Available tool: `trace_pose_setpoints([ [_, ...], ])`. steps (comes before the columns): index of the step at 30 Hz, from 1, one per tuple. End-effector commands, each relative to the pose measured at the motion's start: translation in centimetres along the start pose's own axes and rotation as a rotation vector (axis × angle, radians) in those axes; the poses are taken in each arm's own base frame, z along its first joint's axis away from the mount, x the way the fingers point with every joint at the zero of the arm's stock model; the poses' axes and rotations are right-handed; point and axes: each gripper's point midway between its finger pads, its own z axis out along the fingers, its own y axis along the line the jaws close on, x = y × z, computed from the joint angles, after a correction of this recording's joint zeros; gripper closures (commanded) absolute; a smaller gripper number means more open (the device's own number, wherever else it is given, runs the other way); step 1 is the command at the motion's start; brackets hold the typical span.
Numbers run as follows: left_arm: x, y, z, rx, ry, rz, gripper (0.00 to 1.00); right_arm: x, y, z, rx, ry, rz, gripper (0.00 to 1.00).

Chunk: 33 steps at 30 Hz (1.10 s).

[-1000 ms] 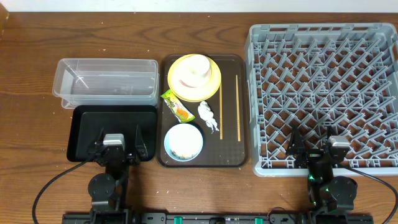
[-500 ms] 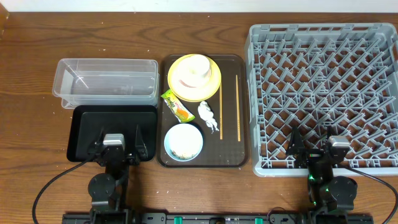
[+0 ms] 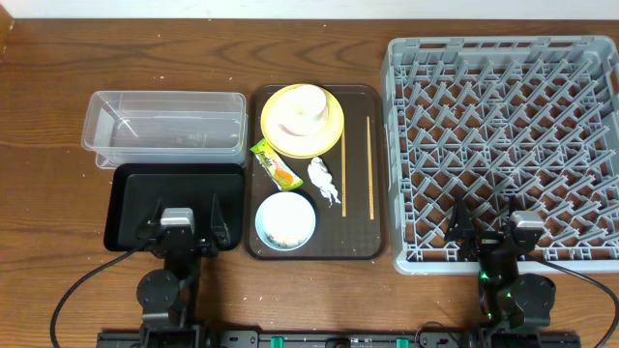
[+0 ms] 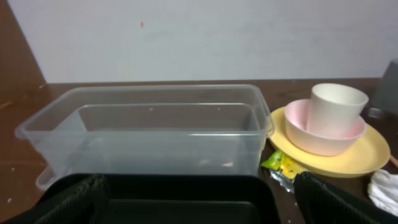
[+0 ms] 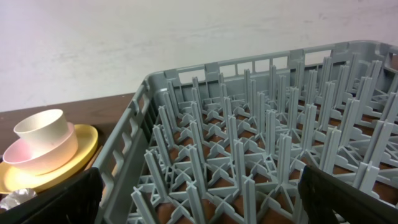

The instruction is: Sort waste into correct bins and load items into the dishwasher rack

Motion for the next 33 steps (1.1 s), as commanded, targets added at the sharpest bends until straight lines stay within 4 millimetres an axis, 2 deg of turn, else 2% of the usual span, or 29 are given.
trace_pose_setpoints([
  [1,-1.0,-2.3,-0.1,0.13,-0.055,0.007,0.02,0.1,-0.2,0.0,0.005,0.001,-0.004,0.01],
  [4,-2.5,-3.3,-0.4,0.191,-0.118,0.015,0.02,0.1,-0.2,0.0,0.005,0.001,-0.004,0.01],
  [11,-3.0,-3.4,-0.8,0.202,-0.078,-0.049,0.02,0.1,-0.2,0.0,0.005,0.001,-0.004,0.01],
  [16,-3.3,-3.5,-1.8,0.204,0.031,-0.061,0.02,0.1,-0.2,0.0,0.005,0.001,-0.004,0.01],
  [21,-4.7,-3.6,-2.4,0.207,0.167,-0.075,0.02,0.1,-0.2,0.0,0.005,0.001,-0.004,0.01],
  [25,-6.0,-4.9,-1.9,0.284,0.351,-0.11,0.02,0.1,-0.2,0.0,0.005,0.001,-0.004,0.01],
  [28,-6.5,-5.7,-0.9,0.323,0.601,-0.161,0.02,0.1,-0.2,0.0,0.005,0.001,-0.004,0.01],
  [33,-7.8,-5.8,1.2,0.307,1.007,-0.24,0.02,0.1,-0.2,0.0,0.005,0.001,-0.004,0.01],
])
